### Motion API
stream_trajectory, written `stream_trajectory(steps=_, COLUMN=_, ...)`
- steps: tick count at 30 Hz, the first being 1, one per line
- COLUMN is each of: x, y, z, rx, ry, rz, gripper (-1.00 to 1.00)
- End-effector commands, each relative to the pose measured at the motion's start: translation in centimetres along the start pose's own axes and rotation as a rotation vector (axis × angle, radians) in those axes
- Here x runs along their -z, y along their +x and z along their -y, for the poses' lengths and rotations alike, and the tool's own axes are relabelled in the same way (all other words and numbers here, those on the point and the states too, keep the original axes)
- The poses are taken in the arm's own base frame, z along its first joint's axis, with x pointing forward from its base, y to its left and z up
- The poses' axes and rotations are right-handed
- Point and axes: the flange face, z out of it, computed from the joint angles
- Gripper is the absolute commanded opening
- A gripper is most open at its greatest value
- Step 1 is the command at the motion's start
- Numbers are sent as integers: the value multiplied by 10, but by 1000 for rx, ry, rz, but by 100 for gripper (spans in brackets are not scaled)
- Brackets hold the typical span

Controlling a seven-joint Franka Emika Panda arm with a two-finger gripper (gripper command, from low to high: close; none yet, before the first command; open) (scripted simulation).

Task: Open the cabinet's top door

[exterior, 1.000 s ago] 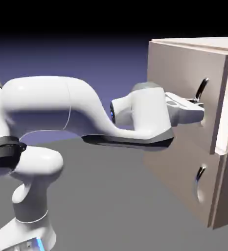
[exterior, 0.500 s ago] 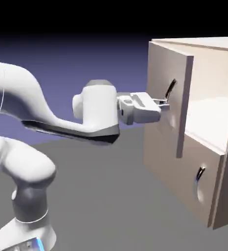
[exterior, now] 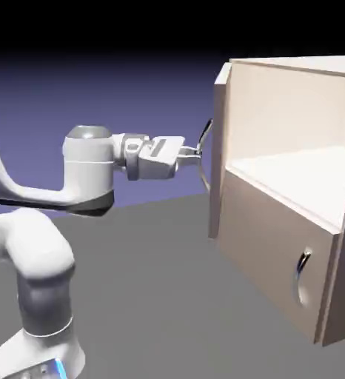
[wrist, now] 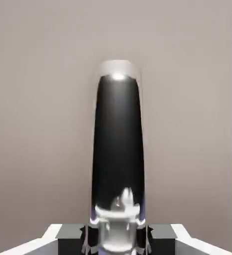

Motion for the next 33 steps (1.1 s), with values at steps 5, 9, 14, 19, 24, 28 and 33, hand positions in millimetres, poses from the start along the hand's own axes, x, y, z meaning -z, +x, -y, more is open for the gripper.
stream_trajectory(steps=5, x=29, y=-7, z=7, rx=0, ry=-46, rz=-46, gripper=-100)
stream_trajectory(steps=9, x=53, y=-15, z=15, rx=0, ry=-85, rz=-84, gripper=-100)
stream_trajectory(steps=14, x=84, y=-26, z=26, rx=0, ry=-136, rz=-135, gripper=-100)
stream_trajectory(steps=19, x=117, y=-40, z=40, rx=0, ry=-194, rz=-193, gripper=-100)
stream_trajectory(steps=24, x=155, y=-60, z=60, rx=0, ry=-263, rz=-263, gripper=-100)
stream_trajectory(steps=28, x=188, y=-80, z=80, rx=0, ry=-327, rz=-326, gripper=-100)
stream_trajectory(steps=33, x=223, y=-107, z=107, rx=0, ry=-404, rz=-404, gripper=-100)
